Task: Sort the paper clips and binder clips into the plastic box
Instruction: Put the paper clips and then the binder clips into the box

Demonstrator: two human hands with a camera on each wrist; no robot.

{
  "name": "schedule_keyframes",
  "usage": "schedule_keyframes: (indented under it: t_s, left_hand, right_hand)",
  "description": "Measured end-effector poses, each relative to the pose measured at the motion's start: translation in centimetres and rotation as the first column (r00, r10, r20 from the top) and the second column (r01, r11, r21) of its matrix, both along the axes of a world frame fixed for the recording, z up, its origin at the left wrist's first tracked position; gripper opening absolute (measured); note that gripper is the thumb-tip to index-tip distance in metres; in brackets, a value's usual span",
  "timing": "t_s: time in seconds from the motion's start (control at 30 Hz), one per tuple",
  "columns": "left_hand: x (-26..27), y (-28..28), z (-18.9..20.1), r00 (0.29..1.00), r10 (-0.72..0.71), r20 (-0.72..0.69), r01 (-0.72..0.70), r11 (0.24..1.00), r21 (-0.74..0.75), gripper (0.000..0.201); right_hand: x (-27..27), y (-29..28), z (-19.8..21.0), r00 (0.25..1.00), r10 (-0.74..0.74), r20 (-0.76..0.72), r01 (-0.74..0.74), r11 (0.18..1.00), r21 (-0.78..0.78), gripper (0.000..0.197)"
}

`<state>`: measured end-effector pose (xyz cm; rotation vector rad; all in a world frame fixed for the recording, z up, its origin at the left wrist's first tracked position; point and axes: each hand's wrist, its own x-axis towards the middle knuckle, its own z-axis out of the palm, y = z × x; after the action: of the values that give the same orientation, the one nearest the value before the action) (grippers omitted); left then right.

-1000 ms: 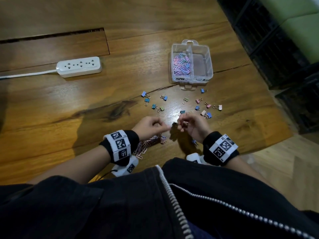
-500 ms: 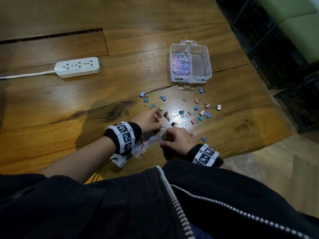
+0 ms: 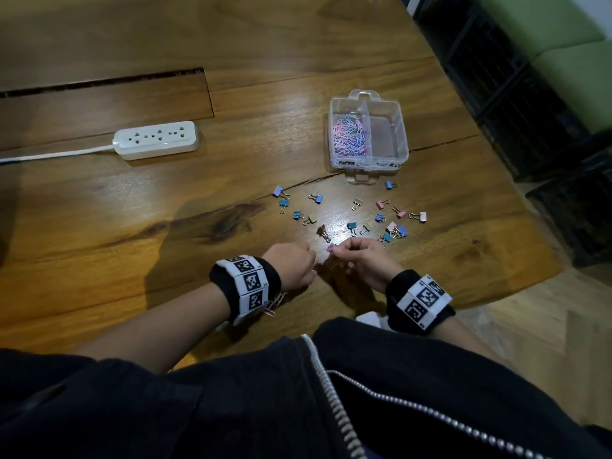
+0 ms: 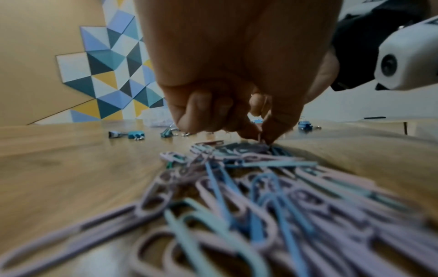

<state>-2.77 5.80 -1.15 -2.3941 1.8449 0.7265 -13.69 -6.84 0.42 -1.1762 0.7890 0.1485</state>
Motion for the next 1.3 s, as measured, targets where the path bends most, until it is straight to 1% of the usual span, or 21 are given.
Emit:
schedule_keyframes:
  t_s: [0.13, 0.2, 0.23, 0.27, 0.3, 0.4, 0.43, 0.47, 0.57, 0.6, 0.67, 0.7, 0.73, 0.8, 0.83, 0.87, 0.93, 1.07, 1.2, 1.27, 1.3]
  left_hand:
    - [0.5, 0.1, 0.0, 0.998, 0.041, -0.043, -0.039, 0.998, 0.053, 0.027]
    - [0.8, 0.2, 0.4, 0.974, 0.162, -0.158, -0.163, 0.987, 0.007, 0.02]
    - [1.0, 0.2, 0.7, 0.924, 0.266, -0.273, -0.279, 0.96, -0.007, 0.023]
    - [1.4, 0.3, 1.0, 0.832, 0.374, -0.41, -0.41, 0.912, 0.0, 0.028]
    - [1.8, 0.4, 1.1, 0.683, 0.468, -0.561, -0.539, 0.841, 0.045, 0.03]
    - [3.0, 1.3, 1.4, 0.071, 0.514, -0.855, -0.721, 0.618, 0.312, 0.03]
    - [3.4, 1.7, 1.6, -0.052, 0.486, -0.873, -0.735, 0.573, 0.363, 0.031]
    - [3.8, 2.0, 1.7, -0.102, 0.468, -0.878, -0.744, 0.55, 0.38, 0.032]
    - [5.1, 3.1, 1.7, -0.053, 0.455, -0.889, -0.748, 0.572, 0.337, 0.029]
    - [5.4, 3.5, 1.6, -0.032, 0.465, -0.885, -0.743, 0.581, 0.332, 0.026]
    - [5.9, 4.3, 1.7, 0.049, 0.525, -0.85, -0.714, 0.613, 0.338, 0.022]
    - [5.9, 4.6, 1.8, 0.146, 0.56, -0.815, -0.69, 0.648, 0.322, 0.02]
    - [5.7, 4.9, 2.0, 0.294, 0.588, -0.754, -0.654, 0.699, 0.289, 0.018]
    - [5.1, 5.6, 2.4, 0.668, 0.55, -0.501, -0.508, 0.829, 0.233, 0.027]
    - [4.7, 6.0, 2.4, 0.8, 0.482, -0.357, -0.418, 0.875, 0.246, 0.039]
    - [4.3, 6.4, 2.2, 0.873, 0.419, -0.251, -0.351, 0.896, 0.273, 0.053]
    - [3.7, 6.9, 1.4, 0.921, 0.352, -0.166, -0.295, 0.91, 0.291, 0.064]
    - [3.0, 6.7, 0.6, 0.921, 0.336, -0.195, -0.303, 0.936, 0.182, 0.036]
    - [3.3, 5.9, 0.7, 0.946, 0.262, -0.19, -0.235, 0.96, 0.153, 0.026]
    - [3.5, 5.8, 0.5, 0.927, 0.277, -0.251, -0.252, 0.959, 0.131, 0.016]
    - [3.7, 5.7, 0.5, 0.897, 0.31, -0.316, -0.292, 0.951, 0.106, 0.013]
  right_hand:
    - [0.3, 0.3, 0.1, 1.0, 0.002, 0.005, -0.002, 0.999, 0.032, 0.019]
    - [0.5, 0.7, 0.2, 0.997, 0.058, -0.046, -0.061, 0.995, -0.073, 0.019]
    - [0.6, 0.9, 0.3, 0.993, 0.08, -0.088, -0.092, 0.985, -0.143, 0.019]
    - [0.7, 1.1, 0.3, 0.988, 0.084, -0.13, -0.109, 0.973, -0.203, 0.02]
    - [0.9, 1.3, 0.3, 0.985, 0.066, -0.158, -0.104, 0.964, -0.245, 0.021]
    - [1.6, 1.7, 0.3, 0.981, -0.099, -0.167, 0.039, 0.944, -0.326, 0.017]
    - [1.8, 1.8, 0.4, 0.976, -0.148, -0.159, 0.077, 0.921, -0.382, 0.011]
    - [1.9, 2.0, 0.5, 0.975, -0.163, -0.149, 0.082, 0.894, -0.441, 0.003]
    - [2.0, 2.9, 0.3, 0.986, 0.059, -0.156, -0.137, 0.822, -0.553, 0.015]
    - [2.0, 3.4, 0.3, 0.961, 0.185, -0.203, -0.271, 0.766, -0.583, 0.018]
    - [2.0, 4.2, -0.1, 0.87, 0.372, -0.323, -0.488, 0.556, -0.673, 0.028]
    - [2.1, 4.4, -0.3, 0.824, 0.424, -0.377, -0.552, 0.446, -0.704, 0.033]
    - [2.2, 4.7, -0.5, 0.79, 0.453, -0.414, -0.588, 0.366, -0.721, 0.038]
    - [2.4, 4.9, -0.8, 0.761, 0.479, -0.437, -0.611, 0.304, -0.731, 0.04]
    - [2.6, 5.0, -0.9, 0.756, 0.487, -0.438, -0.612, 0.285, -0.738, 0.037]
    - [2.8, 5.1, -0.9, 0.753, 0.49, -0.44, -0.611, 0.269, -0.745, 0.032]
    - [3.0, 5.1, -0.9, 0.747, 0.485, -0.454, -0.616, 0.25, -0.747, 0.024]
    - [3.4, 4.7, -0.7, 0.758, 0.464, -0.458, -0.623, 0.304, -0.721, 0.011]
    - [3.3, 4.0, -0.4, 0.834, 0.409, -0.371, -0.544, 0.493, -0.679, 0.012]
    - [3.2, 3.6, -0.1, 0.903, 0.337, -0.266, -0.427, 0.638, -0.641, 0.003]
    - [3.2, 3.3, 0.0, 0.928, 0.301, -0.219, -0.371, 0.714, -0.594, 0.009]
